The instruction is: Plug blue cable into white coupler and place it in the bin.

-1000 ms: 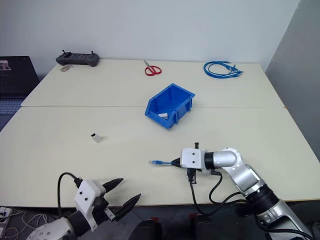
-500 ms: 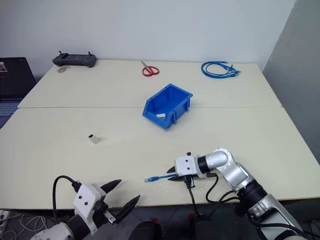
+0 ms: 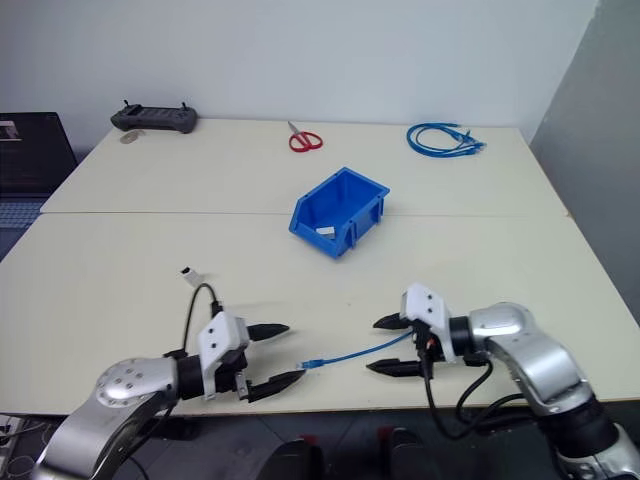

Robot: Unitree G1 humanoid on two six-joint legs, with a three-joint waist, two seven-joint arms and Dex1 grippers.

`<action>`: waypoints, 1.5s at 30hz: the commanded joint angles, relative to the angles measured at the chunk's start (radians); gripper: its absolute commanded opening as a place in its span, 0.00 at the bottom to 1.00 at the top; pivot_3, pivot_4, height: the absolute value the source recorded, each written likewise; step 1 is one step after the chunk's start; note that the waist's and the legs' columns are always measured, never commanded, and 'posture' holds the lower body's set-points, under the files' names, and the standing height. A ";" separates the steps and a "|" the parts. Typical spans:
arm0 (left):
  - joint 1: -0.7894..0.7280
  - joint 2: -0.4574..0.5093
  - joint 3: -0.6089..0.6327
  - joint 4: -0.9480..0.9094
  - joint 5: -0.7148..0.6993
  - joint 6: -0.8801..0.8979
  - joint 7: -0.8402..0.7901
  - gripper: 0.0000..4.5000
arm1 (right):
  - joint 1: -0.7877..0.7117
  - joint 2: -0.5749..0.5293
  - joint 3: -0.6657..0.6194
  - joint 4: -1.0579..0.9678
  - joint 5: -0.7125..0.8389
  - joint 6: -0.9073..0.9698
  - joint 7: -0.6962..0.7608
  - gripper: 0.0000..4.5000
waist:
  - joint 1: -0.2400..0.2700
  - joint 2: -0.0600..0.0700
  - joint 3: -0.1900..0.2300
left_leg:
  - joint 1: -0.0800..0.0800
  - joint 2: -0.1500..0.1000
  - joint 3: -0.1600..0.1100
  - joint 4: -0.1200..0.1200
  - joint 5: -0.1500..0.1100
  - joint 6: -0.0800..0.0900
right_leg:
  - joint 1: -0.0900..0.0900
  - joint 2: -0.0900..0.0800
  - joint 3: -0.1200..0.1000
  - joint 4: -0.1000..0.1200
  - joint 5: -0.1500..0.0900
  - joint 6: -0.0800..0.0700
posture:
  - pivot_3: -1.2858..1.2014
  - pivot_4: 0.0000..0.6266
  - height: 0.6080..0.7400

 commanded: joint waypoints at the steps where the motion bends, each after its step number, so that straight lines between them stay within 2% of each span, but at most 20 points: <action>1: -0.038 0.013 -0.057 0.094 0.036 -0.081 -0.084 1.00 | 0.056 -0.014 -0.078 -0.111 0.069 0.092 -0.086 0.84 | -0.003 0.000 0.000 | 0.000 0.000 0.000 0.000 0.000 0.000 | 0.000 0.000 0.000 0.000 0.000 0.000 | 0.52 0.24 1.00; 10: -0.098 0.001 -0.110 0.231 0.077 -0.173 -0.174 1.00 | 0.187 -0.042 -0.139 -0.200 0.091 0.119 -0.185 0.84 | 0.003 0.000 0.000 | 0.000 -0.001 0.000 0.001 -0.001 0.001 | 0.000 0.000 0.000 0.000 0.000 0.001 | 0.52 0.24 1.00; 18: -0.085 0.012 -0.124 0.264 0.070 -0.199 -0.230 0.71 | 0.241 -0.057 -0.164 -0.204 0.096 0.107 -0.221 0.84 | 0.003 0.001 -0.002 | 0.000 -0.001 0.001 0.001 -0.001 0.001 | 0.000 0.000 0.000 0.000 0.000 0.001 | 0.52 0.24 1.00; 26: -0.085 0.009 -0.140 0.286 0.093 -0.219 -0.236 0.29 | 0.230 -0.054 -0.156 -0.189 0.107 0.109 -0.242 0.84 | 0.002 0.001 -0.002 | 0.000 -0.001 0.001 0.001 -0.001 0.002 | 0.000 0.000 0.000 0.000 0.000 0.001 | 0.52 0.24 1.00; 31: -0.086 0.006 -0.139 0.293 0.082 -0.210 -0.231 0.06 | 0.237 -0.056 -0.147 -0.184 0.104 0.099 -0.246 0.84 | 0.002 0.001 -0.003 | 0.000 -0.001 0.001 0.001 -0.001 0.002 | 0.001 0.000 0.000 0.000 0.000 0.001 | 0.52 0.24 1.00; 34: -0.086 -0.002 -0.126 0.274 0.059 -0.177 -0.215 0.05 | 0.230 -0.058 -0.149 -0.181 0.112 0.105 -0.247 0.84 | 0.002 0.002 -0.004 | 0.000 -0.001 0.001 0.001 -0.001 0.002 | 0.000 0.000 0.000 0.000 0.000 0.001 | 0.52 0.24 1.00; 36: -0.115 -0.032 -0.074 0.212 -0.065 0.031 -0.151 0.05 | 0.221 -0.054 -0.170 -0.172 0.139 0.128 -0.250 0.84 | 0.002 0.002 -0.004 | 0.000 -0.001 0.001 0.001 -0.001 0.002 | 0.001 0.000 0.000 0.000 0.000 0.001 | 0.52 0.24 1.00; 39: -0.222 -0.073 0.043 0.077 -0.395 0.423 -0.031 0.05 | 0.200 -0.069 -0.208 -0.144 0.219 0.211 -0.236 0.84 | 0.002 0.000 -0.002 | 0.000 -0.001 0.001 0.001 -0.001 0.002 | 0.001 0.000 0.000 0.000 0.001 0.002 | 0.52 0.24 1.00; 42: -0.332 -0.112 0.136 0.018 -0.640 0.660 0.087 0.05 | 0.140 -0.022 -0.303 -0.088 0.443 0.388 -0.274 0.84 | 0.006 -0.003 -0.001 | -0.004 -0.001 -0.003 0.004 -0.001 0.002 | 0.000 0.000 -0.003 0.001 0.001 0.003 | 0.52 0.24 1.00; 45: -0.411 -0.163 0.195 0.019 -0.789 0.772 0.202 0.05 | 0.030 0.082 -0.390 0.016 0.702 0.516 -0.424 0.84 | -0.003 -0.003 -0.002 | -0.002 -0.002 -0.002 0.004 -0.001 0.002 | 0.001 0.002 -0.001 0.001 0.001 0.003 | 0.52 0.24 1.00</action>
